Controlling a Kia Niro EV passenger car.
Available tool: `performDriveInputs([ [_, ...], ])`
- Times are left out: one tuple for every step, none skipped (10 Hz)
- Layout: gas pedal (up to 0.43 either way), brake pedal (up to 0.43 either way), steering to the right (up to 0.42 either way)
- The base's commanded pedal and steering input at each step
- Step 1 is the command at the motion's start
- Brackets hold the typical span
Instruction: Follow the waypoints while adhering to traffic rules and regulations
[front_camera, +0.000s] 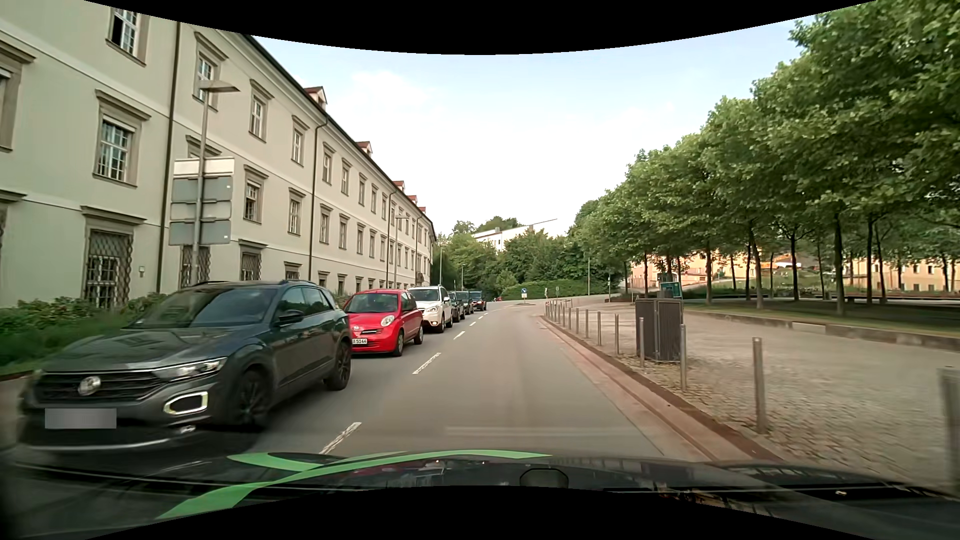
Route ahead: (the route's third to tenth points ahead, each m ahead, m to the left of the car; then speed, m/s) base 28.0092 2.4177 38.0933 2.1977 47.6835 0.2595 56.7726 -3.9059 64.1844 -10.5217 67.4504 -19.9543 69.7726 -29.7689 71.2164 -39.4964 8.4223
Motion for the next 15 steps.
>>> performDriveInputs([
  [0.189,0.0,-0.009],
  [0.189,0.0,-0.007],
  [0.189,0.0,-0.005],
  [0.189,0.0,-0.004],
  [0.189,0.0,-0.004],
  [0.13,0.0,-0.003],
  [0.047,0.0,-0.001],
  [0.039,0.0,-0.001],
  [0.059,0.0,0.0],
  [0.098,0.0,0.0],
  [0.11,0.0,0.001],
  [0.11,0.0,0.002],
  [0.098,0.0,0.003],
  [0.079,0.0,0.003],
  [0.087,0.0,0.003],
])
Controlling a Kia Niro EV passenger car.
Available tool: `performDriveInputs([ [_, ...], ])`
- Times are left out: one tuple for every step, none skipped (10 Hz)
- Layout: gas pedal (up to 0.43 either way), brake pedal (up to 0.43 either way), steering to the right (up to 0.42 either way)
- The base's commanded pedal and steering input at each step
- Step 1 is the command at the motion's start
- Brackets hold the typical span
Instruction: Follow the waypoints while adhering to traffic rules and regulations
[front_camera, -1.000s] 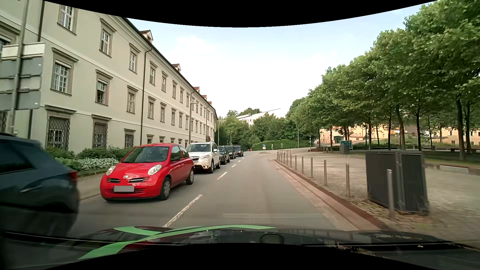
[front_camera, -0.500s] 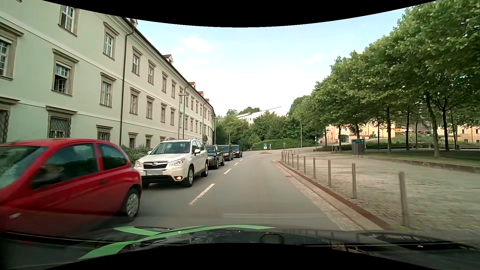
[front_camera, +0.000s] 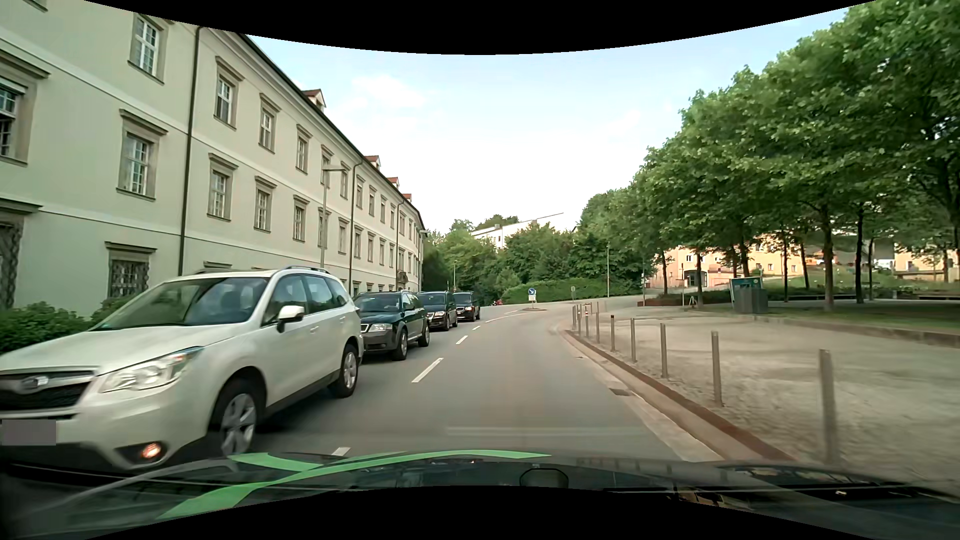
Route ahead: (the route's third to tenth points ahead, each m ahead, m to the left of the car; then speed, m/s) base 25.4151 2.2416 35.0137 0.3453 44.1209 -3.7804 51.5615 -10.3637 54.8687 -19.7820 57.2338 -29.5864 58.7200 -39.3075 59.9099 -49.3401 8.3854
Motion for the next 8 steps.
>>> performDriveInputs([
  [0.11,0.0,0.003],
  [0.11,0.0,0.003],
  [0.118,0.0,0.003],
  [0.118,0.0,0.003],
  [0.118,0.0,0.003],
  [0.118,0.0,0.004],
  [0.118,0.0,0.007],
  [0.118,0.0,0.011],
])
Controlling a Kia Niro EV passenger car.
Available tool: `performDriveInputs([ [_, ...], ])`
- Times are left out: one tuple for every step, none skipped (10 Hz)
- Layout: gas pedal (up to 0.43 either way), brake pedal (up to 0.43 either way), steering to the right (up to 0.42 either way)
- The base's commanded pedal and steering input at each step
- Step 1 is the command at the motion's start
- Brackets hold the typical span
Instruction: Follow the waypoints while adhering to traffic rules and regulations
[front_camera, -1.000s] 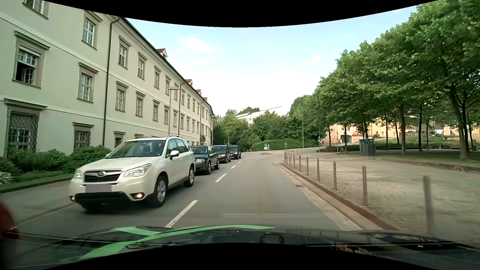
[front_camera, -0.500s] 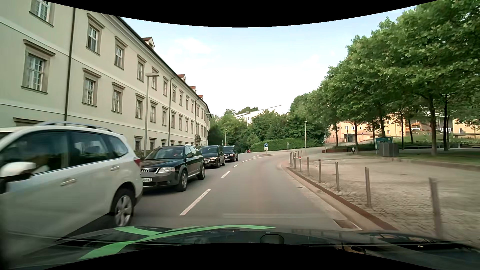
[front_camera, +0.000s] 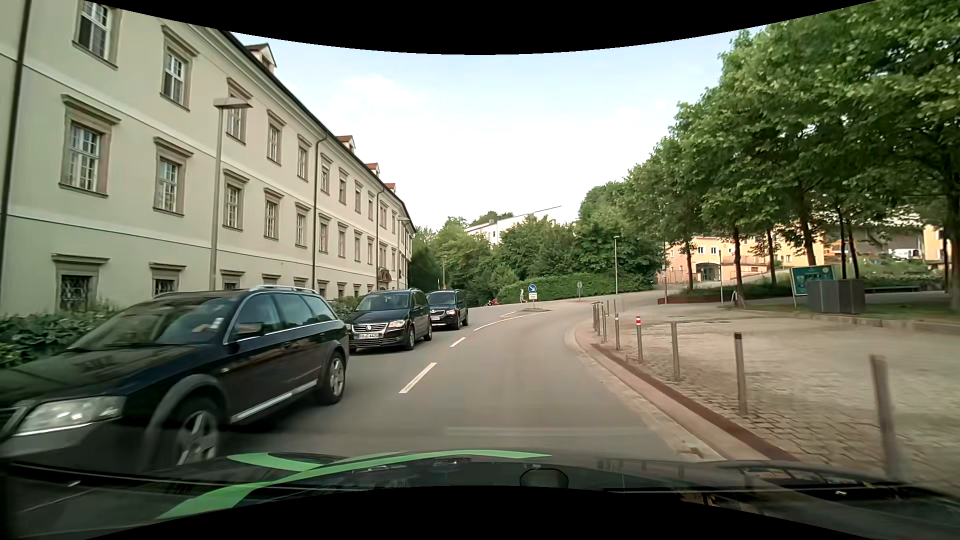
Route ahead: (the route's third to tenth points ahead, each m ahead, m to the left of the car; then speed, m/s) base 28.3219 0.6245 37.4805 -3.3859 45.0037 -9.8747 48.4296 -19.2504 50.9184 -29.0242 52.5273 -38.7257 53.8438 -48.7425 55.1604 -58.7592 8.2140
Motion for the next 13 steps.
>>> performDriveInputs([
  [0.118,0.0,0.015],
  [0.118,0.0,0.018],
  [0.11,0.0,0.018],
  [0.11,0.0,0.019],
  [0.11,0.0,0.019],
  [0.087,0.0,0.019],
  [0.067,0.0,0.021],
  [0.067,0.0,0.022],
  [0.067,0.0,0.024],
  [0.079,0.0,0.024],
  [0.079,0.0,0.026],
  [0.087,0.0,0.028],
  [0.11,0.0,0.032],
])
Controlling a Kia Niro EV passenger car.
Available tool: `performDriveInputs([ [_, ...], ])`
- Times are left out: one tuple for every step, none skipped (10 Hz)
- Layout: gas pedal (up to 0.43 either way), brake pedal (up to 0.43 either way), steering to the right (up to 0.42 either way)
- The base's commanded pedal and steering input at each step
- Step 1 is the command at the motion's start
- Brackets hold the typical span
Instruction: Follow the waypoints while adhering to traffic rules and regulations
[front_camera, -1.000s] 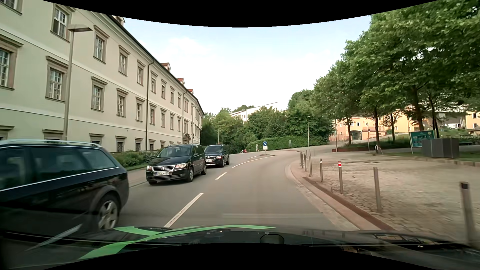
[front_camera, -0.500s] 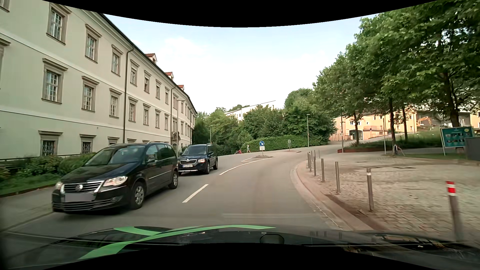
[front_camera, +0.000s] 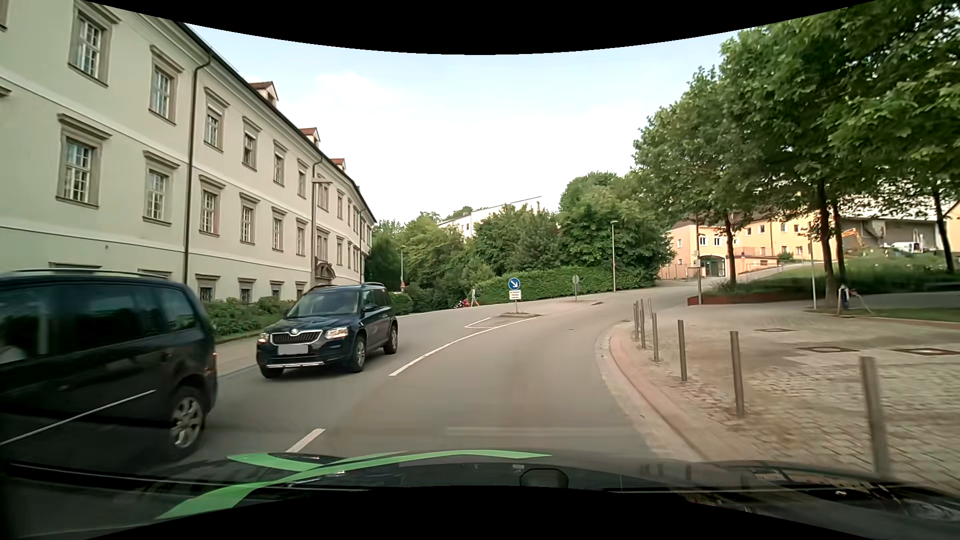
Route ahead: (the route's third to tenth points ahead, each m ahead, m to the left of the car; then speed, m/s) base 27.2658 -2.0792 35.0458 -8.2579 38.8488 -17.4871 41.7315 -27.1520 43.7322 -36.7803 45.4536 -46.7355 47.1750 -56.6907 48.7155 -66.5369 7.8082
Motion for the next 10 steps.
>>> performDriveInputs([
  [0.138,0.0,0.036],
  [0.138,0.0,0.04],
  [0.15,0.0,0.042],
  [0.169,0.0,0.043],
  [0.169,0.0,0.045],
  [0.169,0.0,0.046],
  [0.169,0.0,0.046],
  [0.11,0.0,0.049],
  [0.067,0.0,0.052],
  [0.0,0.0,0.055],
])
